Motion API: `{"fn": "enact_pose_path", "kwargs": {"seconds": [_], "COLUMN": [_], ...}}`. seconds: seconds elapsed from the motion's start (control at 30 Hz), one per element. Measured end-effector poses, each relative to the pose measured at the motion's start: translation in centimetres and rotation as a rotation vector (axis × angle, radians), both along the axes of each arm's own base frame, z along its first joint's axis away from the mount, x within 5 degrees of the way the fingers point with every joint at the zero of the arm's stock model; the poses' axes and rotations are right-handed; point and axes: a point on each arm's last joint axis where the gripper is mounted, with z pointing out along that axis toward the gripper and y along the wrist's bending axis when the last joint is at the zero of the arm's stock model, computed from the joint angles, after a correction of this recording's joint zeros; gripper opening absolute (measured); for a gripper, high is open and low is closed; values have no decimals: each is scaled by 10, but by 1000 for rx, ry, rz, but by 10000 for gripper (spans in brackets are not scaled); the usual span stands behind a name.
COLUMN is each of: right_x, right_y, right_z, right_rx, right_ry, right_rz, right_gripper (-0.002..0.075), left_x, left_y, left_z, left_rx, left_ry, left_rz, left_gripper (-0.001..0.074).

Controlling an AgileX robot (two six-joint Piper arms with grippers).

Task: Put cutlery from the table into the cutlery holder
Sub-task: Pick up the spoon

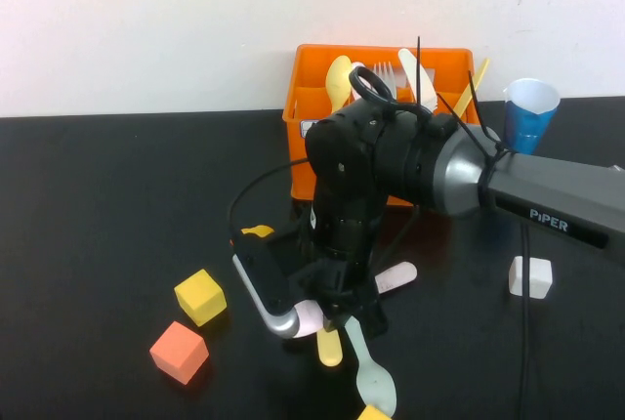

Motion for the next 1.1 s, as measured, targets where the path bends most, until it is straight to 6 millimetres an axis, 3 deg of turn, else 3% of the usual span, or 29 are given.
{"fn": "enact_pose_path", "kwargs": {"seconds": [0.17, 0.47, 0.5, 0.53, 0.6, 0.73, 0.9, 1.03, 1.1], "right_x": [-1, -15, -18, -21, -29, -45, -59, -68, -72], "right_y": [1, -5, -7, -8, -13, -22, -37, -43, -46], "right_z": [7, 66, 72, 77, 87, 103, 106, 101, 95], "right_rx": [30, 167, 187, 213, 281, 472, 684, 627, 548], "right_ry": [-5, -9, 0, 17, 51, 48, 4, 75, 103], "right_rz": [-43, -185, -207, -228, -265, -357, -513, -551, -526], "right_gripper": [283, 269, 248, 166, 70, 16, 6, 35, 85], "left_x": [0, 0, 0, 0, 0, 0, 0, 0, 0], "left_y": [0, 0, 0, 0, 0, 0, 0, 0, 0], "left_z": [0, 0, 0, 0, 0, 0, 0, 0, 0], "left_rx": [0, 0, 0, 0, 0, 0, 0, 0, -4], "left_ry": [0, 0, 0, 0, 0, 0, 0, 0, 0], "left_rz": [0, 0, 0, 0, 0, 0, 0, 0, 1], "left_gripper": [-1, -1, -1, -1, -1, -1, -1, -1, -1]}}
